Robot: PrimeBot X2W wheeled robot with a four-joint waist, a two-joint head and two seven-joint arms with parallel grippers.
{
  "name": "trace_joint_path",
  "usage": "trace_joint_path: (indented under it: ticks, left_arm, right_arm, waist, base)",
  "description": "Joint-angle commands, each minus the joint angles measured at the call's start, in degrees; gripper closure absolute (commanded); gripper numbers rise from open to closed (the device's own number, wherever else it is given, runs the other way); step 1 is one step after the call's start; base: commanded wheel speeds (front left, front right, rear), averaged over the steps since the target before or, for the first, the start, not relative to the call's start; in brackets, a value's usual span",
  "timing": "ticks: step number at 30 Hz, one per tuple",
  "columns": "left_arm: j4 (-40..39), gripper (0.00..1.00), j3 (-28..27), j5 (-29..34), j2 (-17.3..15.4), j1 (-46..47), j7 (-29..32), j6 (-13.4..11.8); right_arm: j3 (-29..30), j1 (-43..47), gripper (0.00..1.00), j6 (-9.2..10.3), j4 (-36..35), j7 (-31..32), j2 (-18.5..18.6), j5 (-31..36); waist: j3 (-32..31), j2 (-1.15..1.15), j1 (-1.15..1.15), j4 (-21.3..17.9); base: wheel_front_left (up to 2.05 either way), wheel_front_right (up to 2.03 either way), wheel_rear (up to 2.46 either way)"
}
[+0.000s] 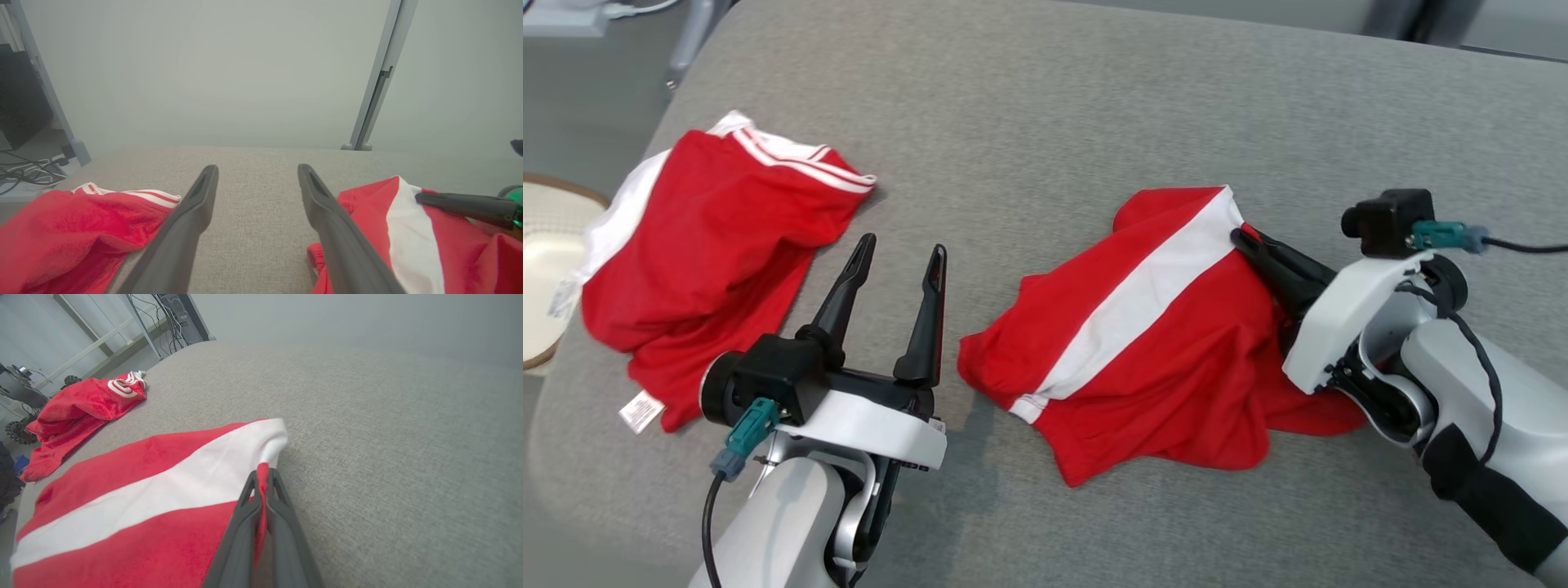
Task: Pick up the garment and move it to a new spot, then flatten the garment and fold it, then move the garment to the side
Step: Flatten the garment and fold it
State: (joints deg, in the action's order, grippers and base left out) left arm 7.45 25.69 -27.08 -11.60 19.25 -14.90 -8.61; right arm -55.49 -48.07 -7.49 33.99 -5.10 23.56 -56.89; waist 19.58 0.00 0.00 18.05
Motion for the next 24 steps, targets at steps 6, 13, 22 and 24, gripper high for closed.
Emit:
trace_joint_path:
  ticks: [6, 13, 22, 24]
  left_arm:
    - [0.1, 0.00, -1.1, 1.0, -1.2, -0.2, -0.2, 0.3]
    - [-1.0, 0.00, -1.5, 1.4, -2.8, -0.8, 0.3, -0.3]
    - [-2.7, 0.00, -0.8, 1.4, -3.3, -0.4, 1.7, -0.6]
    - [-2.7, 0.00, -0.5, 1.4, -3.2, -0.2, 1.8, -0.5]
  right_arm:
    - [5.5, 6.3, 1.00, -0.01, -3.5, -8.3, 2.2, -3.5]
    - [23.7, 19.4, 1.00, -0.01, -12.3, -10.2, 3.5, -1.4]
    - [49.2, 35.0, 1.00, -0.02, -26.9, -6.9, -6.2, 20.7]
    - [50.3, 35.4, 1.00, -0.02, -28.7, -5.0, -7.9, 23.8]
  waist:
    - [-1.4, 0.00, 0.00, -6.2]
    - [-1.9, 0.00, 0.00, -12.2]
    - [-1.4, 0.00, 0.00, -14.5]
    - [-1.4, 0.00, 0.00, -14.4]
  base:
    - [0.00, 0.00, 0.00]
    - [0.00, 0.00, 0.00]
    - [0.00, 0.00, 0.00]
    - [0.00, 0.00, 0.00]
